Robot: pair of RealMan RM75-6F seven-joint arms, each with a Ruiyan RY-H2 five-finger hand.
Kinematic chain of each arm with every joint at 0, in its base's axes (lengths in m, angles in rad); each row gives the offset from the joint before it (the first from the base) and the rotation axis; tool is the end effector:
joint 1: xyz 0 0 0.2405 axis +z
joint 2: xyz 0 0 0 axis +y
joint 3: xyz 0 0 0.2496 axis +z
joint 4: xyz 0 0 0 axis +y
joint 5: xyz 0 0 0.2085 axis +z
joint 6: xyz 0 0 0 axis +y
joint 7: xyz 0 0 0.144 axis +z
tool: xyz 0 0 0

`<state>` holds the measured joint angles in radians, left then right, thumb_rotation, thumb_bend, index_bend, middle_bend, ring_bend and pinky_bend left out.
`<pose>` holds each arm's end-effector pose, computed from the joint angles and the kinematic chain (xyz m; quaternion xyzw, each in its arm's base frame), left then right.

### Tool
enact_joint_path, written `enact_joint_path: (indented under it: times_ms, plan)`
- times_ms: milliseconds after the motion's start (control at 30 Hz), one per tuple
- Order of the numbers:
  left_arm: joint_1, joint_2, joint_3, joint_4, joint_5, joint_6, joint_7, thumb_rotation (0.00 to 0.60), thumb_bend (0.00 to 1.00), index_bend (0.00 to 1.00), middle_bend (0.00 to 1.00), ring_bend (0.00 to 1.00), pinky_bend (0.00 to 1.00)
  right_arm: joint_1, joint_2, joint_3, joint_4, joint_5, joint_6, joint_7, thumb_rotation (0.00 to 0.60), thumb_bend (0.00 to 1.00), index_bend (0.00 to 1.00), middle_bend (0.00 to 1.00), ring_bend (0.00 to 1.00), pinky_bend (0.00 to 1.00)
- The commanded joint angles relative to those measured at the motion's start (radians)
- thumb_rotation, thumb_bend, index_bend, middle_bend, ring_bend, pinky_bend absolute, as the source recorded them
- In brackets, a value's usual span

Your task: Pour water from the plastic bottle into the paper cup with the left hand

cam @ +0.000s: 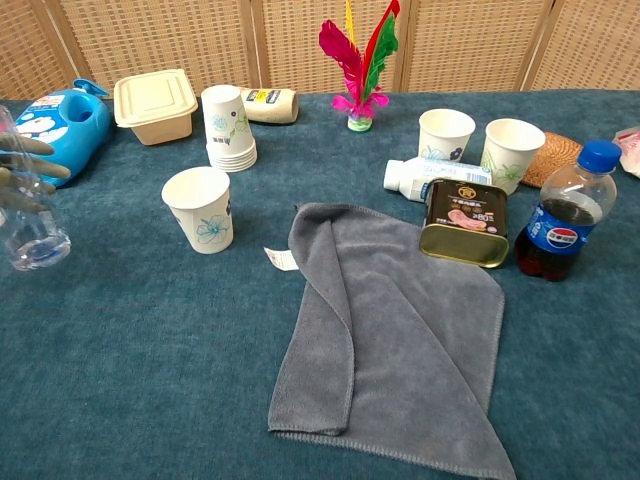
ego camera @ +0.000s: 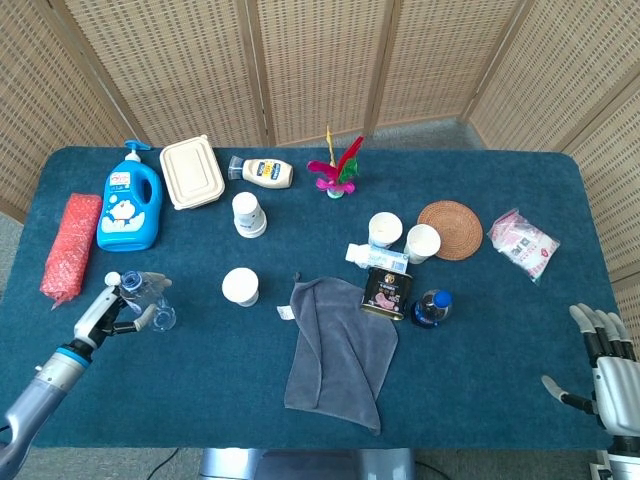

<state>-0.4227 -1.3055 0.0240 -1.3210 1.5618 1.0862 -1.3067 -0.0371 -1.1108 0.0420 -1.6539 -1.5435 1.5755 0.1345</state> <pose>-0.2955 0.2656 0.0638 -0.4010 -0.7417 -0.5063 0.1808 -0.3065 -0.1413 0.1651 0.5329 -0.4359 0.4351 0.5802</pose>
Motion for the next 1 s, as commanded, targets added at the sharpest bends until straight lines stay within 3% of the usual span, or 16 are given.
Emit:
enact_joint_path:
  times_ms: [33,333,1000]
  plan:
    - [-0.011,-0.028,0.001,0.028,0.004,-0.011,-0.009,0.575,0.59,0.25,0.29,0.26,0.30,0.000,0.003,-0.001,-0.004,0.002,-0.001,-0.005,0.600,0.18,0.00,0.00,0.00,0.00]
    - [-0.030,-0.085,0.017,0.097,0.026,-0.013,0.029,0.575,0.59,0.25,0.28,0.25,0.29,-0.002,0.006,0.001,-0.013,0.007,0.001,-0.010,0.600,0.18,0.00,0.00,0.00,0.00]
    - [-0.008,-0.119,0.051,0.146,0.040,0.048,0.074,0.560,0.55,0.24,0.21,0.16,0.21,0.003,0.007,0.002,-0.019,0.003,-0.002,-0.013,0.600,0.18,0.00,0.00,0.00,0.00]
